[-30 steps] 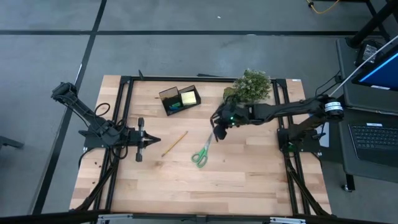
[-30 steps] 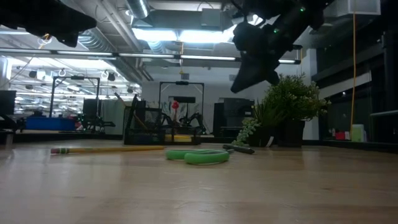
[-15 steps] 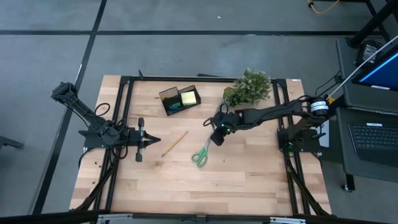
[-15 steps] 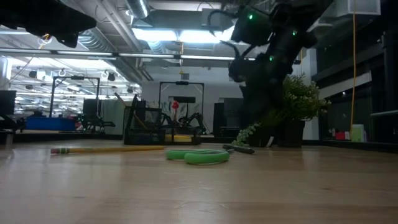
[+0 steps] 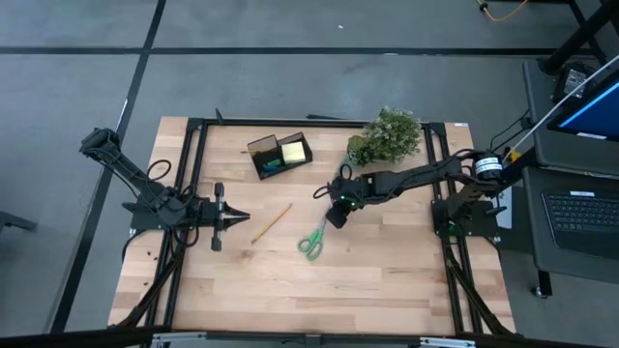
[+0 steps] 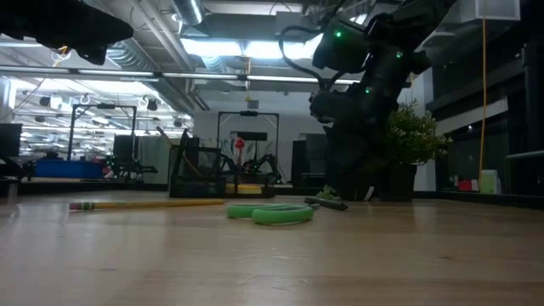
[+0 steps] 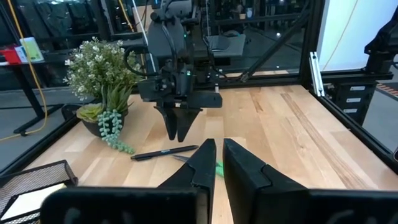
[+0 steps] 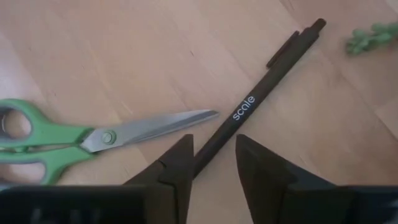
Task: Pick and place office supplies into organizer
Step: Put the black ball pen into the black desk organizer
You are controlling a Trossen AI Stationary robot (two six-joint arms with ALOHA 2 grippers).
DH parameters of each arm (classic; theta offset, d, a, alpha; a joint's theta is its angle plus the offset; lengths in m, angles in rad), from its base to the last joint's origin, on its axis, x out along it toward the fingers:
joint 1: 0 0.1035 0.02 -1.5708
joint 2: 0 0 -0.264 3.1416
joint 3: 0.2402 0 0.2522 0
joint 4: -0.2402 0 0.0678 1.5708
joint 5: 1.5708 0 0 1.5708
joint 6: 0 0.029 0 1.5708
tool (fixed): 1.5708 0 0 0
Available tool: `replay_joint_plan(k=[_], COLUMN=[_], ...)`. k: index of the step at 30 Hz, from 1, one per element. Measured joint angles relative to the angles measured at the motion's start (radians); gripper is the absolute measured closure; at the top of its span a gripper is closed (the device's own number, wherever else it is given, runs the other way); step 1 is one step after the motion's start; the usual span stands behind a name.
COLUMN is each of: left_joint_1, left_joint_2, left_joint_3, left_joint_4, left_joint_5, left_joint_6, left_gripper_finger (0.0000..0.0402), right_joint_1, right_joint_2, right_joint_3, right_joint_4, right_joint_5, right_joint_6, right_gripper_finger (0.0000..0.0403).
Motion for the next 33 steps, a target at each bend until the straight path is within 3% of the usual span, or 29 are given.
replay_joint_plan(k=[18, 33], left_joint_1=[0.0, 0.0], left_joint_2=[0.0, 0.0], left_joint_3=[0.0, 0.0], left_joint_4=[0.0, 0.0], left_joint_5=[-0.044, -0.044], left_joint_6=[-0.009, -0.009], left_gripper_finger=[0.037, 0.037], right_joint_1=[-0.002, -0.003], right_joint_2=[0.109, 0.122], right_joint_3=[0.003, 0.004], right_joint_4=[0.049, -0.009], right_joint_5=[0.033, 0.081], right_joint_6=[-0.007, -0.169], right_gripper_finger=[0.0274, 0.0284])
